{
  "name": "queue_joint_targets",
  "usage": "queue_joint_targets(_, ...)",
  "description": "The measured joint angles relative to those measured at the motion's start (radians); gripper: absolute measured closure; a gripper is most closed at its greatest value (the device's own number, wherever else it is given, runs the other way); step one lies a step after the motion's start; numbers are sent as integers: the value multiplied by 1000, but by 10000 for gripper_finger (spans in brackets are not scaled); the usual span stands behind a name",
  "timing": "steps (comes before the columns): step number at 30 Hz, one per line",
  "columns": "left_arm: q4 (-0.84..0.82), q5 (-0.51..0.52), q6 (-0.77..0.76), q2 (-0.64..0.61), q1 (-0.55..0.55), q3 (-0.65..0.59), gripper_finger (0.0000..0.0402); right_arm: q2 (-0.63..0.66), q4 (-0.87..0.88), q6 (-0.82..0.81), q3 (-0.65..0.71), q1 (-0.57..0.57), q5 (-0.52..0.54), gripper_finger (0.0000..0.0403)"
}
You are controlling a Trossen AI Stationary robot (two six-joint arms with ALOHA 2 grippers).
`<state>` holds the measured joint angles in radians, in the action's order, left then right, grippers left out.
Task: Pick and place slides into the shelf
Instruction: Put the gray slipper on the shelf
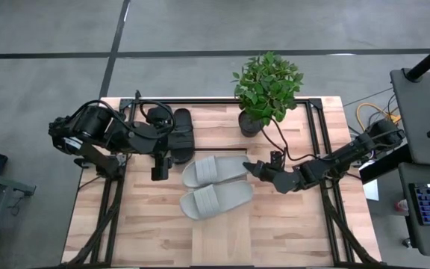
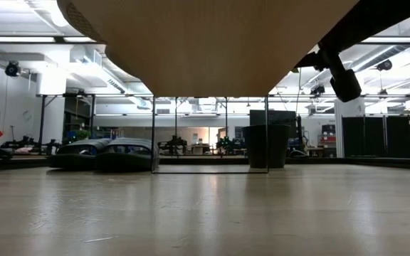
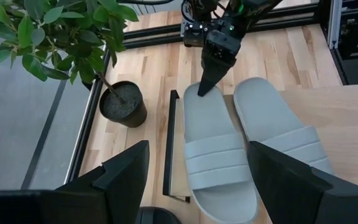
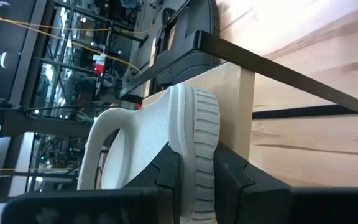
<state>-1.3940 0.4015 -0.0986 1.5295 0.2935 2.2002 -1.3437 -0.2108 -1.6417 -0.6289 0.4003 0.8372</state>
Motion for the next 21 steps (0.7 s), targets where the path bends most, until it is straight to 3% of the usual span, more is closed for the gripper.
queue_joint_targets(21,-1,0,-26,0,0,-2,146,7,60,-53,1,-1,-9,205)
